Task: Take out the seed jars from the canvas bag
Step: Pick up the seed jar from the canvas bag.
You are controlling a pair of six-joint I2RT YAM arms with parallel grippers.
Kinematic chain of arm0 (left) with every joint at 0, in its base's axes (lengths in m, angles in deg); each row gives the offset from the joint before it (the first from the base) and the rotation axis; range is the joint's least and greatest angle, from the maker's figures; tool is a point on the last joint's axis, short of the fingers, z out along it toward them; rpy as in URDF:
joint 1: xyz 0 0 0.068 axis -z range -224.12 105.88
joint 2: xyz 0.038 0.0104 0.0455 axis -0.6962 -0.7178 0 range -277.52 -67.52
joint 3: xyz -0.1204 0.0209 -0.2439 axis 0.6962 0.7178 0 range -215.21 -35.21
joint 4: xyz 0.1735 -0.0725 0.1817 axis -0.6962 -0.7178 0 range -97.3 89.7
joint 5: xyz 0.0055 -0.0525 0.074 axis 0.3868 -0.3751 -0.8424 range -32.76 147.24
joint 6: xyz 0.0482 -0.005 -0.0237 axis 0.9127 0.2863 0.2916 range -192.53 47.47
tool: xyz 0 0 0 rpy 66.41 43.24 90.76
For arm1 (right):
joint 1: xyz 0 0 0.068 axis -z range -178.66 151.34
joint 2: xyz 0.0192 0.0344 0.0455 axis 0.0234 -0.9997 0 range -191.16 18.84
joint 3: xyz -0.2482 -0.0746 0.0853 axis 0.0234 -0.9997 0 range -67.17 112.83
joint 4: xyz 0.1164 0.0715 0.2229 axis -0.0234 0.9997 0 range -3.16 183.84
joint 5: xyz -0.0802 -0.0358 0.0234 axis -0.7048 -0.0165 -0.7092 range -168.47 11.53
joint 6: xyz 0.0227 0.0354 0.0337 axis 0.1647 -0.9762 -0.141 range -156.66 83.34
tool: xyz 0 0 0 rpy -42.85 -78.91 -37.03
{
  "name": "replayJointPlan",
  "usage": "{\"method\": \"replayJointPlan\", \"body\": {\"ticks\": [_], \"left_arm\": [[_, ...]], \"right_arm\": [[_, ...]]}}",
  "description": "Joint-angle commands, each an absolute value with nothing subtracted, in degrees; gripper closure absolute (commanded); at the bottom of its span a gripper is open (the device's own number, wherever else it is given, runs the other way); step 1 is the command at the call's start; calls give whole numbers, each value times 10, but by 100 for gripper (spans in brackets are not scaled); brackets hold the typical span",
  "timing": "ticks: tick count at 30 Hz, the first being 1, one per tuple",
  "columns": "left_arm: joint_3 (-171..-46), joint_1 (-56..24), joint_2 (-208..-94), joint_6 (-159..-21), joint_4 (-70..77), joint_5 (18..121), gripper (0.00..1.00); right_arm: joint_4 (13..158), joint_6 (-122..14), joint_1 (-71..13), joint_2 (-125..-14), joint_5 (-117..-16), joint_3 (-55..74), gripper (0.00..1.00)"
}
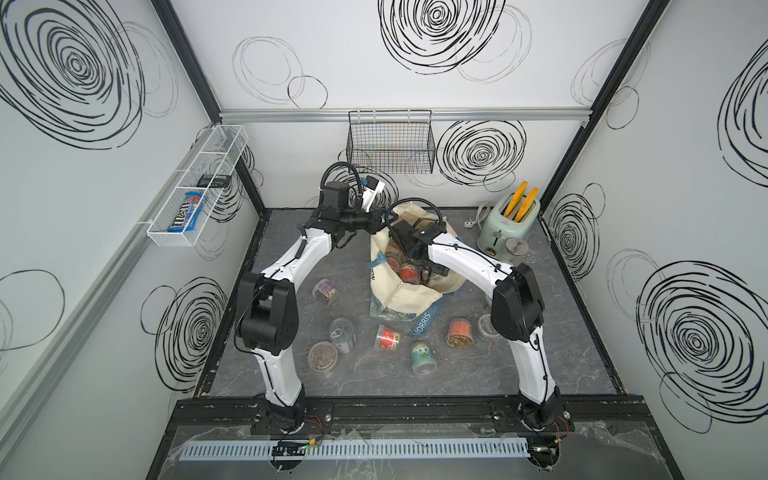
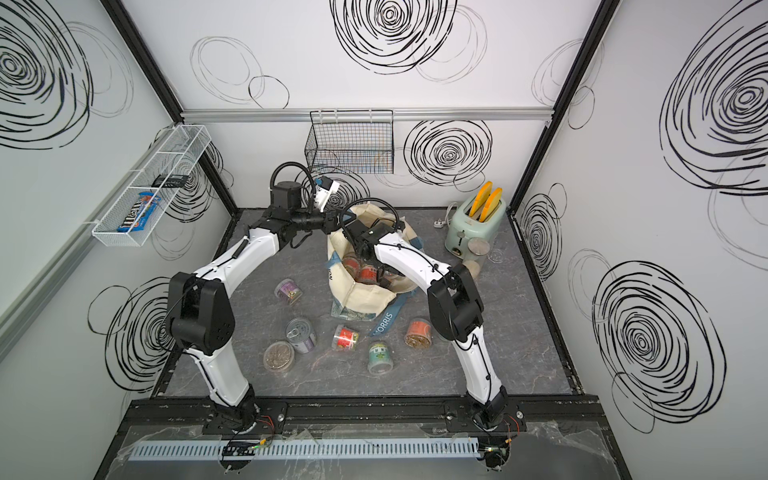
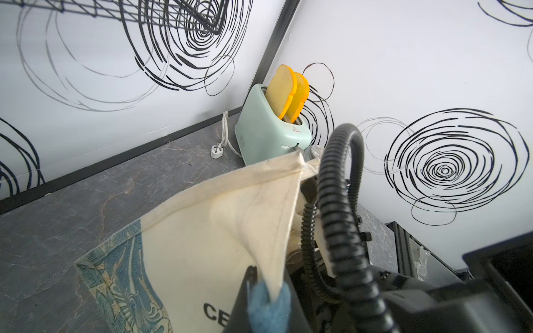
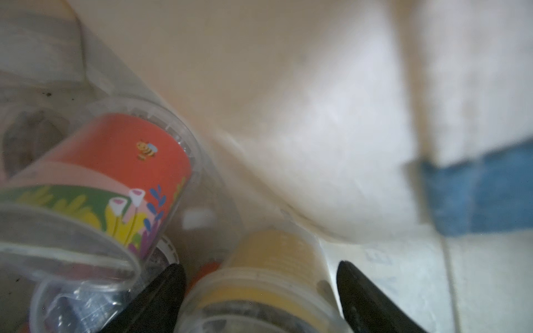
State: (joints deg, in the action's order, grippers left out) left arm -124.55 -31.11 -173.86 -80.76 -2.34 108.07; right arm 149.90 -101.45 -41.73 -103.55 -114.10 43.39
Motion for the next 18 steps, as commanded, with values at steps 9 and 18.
{"method": "replayJointPlan", "body": {"ticks": [9, 18], "left_arm": [[-1254, -314, -1694, -812, 66, 1116, 100], [-1254, -314, -1701, -811, 65, 1114, 100]], "right_arm": [[1499, -977, -428, -952, -1097, 441, 20], [1506, -964, -429, -909, -1076, 465, 19]]}}
